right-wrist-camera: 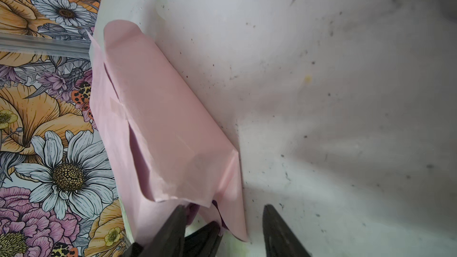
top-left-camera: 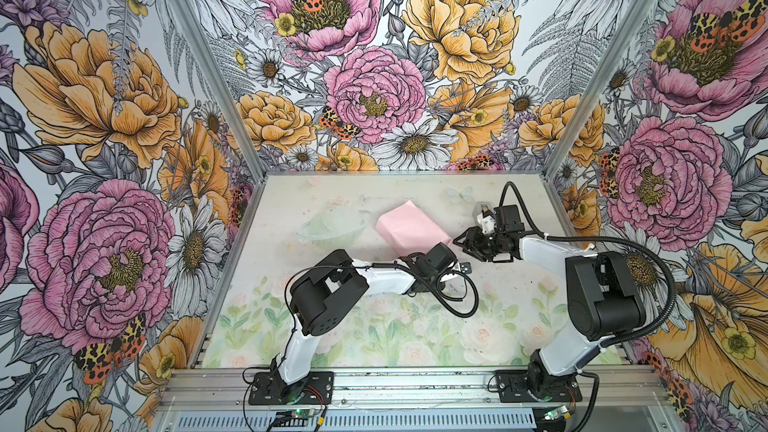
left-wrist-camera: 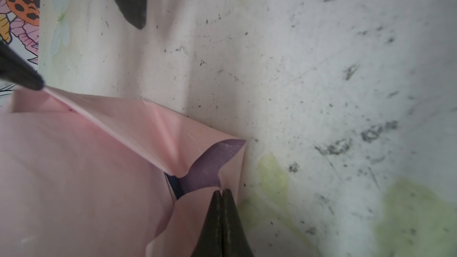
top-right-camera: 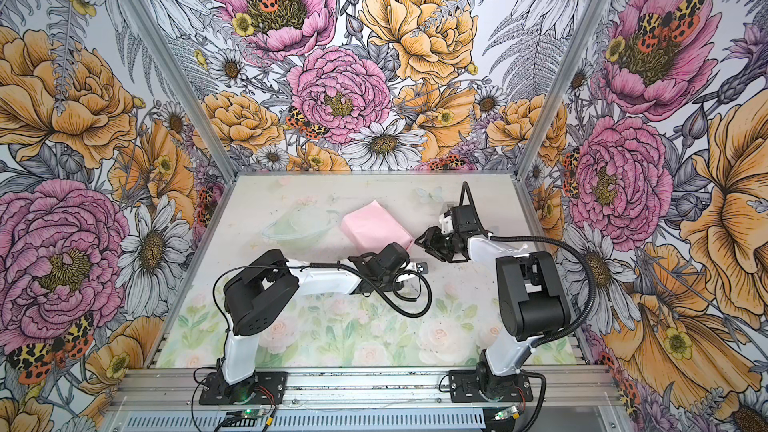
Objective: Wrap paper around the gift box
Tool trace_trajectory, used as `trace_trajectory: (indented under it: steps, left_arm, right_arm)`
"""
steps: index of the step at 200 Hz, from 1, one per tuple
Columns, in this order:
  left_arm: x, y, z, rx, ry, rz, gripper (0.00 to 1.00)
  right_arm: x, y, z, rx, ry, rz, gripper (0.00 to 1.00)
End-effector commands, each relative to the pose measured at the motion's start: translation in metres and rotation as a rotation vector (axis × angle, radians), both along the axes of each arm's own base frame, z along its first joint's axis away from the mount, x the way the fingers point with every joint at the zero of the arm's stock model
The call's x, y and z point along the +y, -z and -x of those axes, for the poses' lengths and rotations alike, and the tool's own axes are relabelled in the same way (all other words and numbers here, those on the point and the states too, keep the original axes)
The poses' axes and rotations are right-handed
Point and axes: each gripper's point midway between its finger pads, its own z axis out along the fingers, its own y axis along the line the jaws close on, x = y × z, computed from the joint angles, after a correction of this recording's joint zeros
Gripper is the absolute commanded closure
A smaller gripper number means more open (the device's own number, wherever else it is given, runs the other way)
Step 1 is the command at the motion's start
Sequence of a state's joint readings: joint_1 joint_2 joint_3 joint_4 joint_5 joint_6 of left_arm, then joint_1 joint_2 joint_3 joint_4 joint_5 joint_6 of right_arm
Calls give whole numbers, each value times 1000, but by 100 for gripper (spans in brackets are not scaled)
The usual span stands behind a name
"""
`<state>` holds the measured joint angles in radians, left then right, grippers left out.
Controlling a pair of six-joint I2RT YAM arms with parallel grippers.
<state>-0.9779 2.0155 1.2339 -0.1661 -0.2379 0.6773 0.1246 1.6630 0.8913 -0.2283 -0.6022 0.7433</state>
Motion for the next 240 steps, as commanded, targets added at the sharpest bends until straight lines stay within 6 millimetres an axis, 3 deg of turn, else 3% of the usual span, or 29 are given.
trace_trajectory:
  steps: [1,48,89,172,240]
  left_arm:
    - [-5,-21,-2,14,-1,108,100]
    - [-1,-35,-4,12,-18,185,100]
    - [2,-39,-4,17,-29,225,100]
    - [5,-41,-3,10,-32,243,100]
    - [6,-42,-1,6,-27,257,100]
  right_arm:
    - [3,-7,12,21,7,-54,48]
    - [10,5,38,121,15,-113,50]
    - [15,6,48,156,20,-140,55]
    - [38,0,39,161,25,-241,58]
    - [49,9,32,181,28,-251,66]
